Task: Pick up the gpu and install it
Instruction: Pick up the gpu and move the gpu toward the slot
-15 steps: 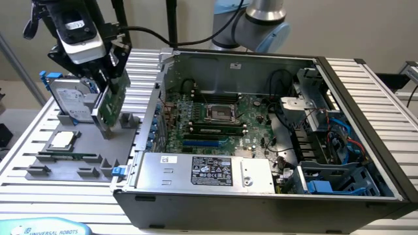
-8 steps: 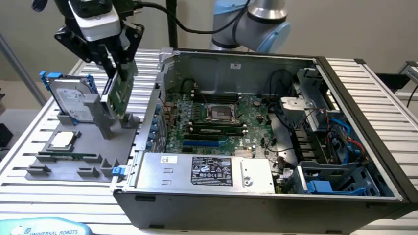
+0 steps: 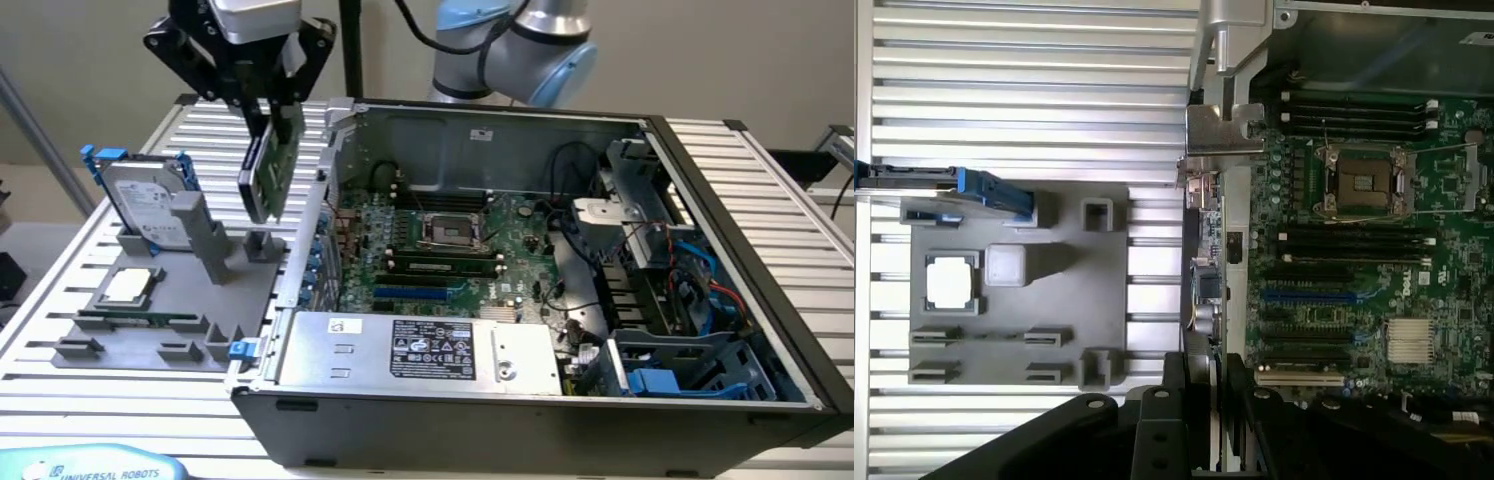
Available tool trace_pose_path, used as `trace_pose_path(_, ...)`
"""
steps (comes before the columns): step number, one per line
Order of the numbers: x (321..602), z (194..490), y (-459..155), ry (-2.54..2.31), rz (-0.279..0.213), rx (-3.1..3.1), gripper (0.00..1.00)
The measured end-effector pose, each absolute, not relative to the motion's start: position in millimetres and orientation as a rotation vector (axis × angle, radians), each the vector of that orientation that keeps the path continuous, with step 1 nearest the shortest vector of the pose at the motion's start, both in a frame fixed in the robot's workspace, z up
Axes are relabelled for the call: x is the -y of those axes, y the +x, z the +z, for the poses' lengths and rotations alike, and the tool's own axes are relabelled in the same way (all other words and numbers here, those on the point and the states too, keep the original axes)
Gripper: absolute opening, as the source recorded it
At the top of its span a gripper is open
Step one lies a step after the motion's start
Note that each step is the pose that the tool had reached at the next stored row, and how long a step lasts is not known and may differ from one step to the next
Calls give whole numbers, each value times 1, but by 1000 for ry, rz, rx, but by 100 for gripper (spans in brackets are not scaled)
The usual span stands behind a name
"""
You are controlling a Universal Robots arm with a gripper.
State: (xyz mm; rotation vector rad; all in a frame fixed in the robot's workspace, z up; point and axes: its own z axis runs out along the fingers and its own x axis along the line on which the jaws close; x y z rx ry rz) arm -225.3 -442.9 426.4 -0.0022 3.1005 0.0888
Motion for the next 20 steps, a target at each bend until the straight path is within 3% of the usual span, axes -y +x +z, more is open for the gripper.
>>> trace_pose_path(20,442,426,-136,0,90,-3156,27)
